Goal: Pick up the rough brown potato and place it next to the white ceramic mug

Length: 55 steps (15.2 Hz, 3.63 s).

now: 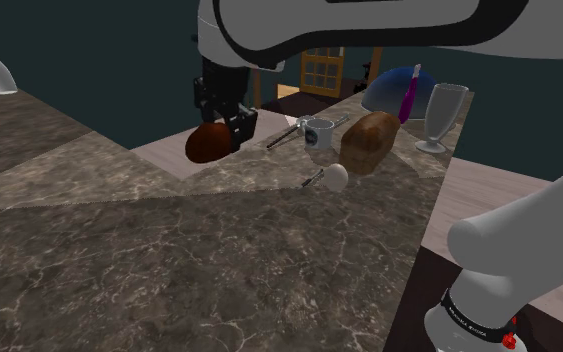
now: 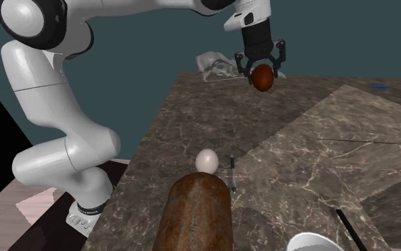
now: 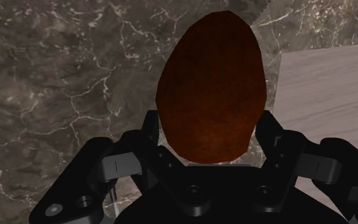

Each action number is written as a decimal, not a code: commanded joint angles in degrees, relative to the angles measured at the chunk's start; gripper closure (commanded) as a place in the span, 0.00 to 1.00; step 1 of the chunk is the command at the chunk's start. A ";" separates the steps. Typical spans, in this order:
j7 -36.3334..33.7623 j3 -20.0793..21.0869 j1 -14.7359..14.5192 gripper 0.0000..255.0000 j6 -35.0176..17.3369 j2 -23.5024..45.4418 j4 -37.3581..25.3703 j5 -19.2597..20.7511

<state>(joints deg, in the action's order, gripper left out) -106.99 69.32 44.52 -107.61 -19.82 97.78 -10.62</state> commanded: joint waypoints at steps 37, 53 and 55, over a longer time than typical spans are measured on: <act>17.79 -10.00 9.59 1.00 -11.93 25.89 0.06 18.38; 15.65 -10.78 9.11 1.00 -22.55 27.79 9.80 21.24; 15.64 -10.79 9.10 1.00 -22.55 27.80 9.80 21.25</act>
<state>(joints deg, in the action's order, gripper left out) -91.22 58.55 53.80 -130.38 7.55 107.21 10.44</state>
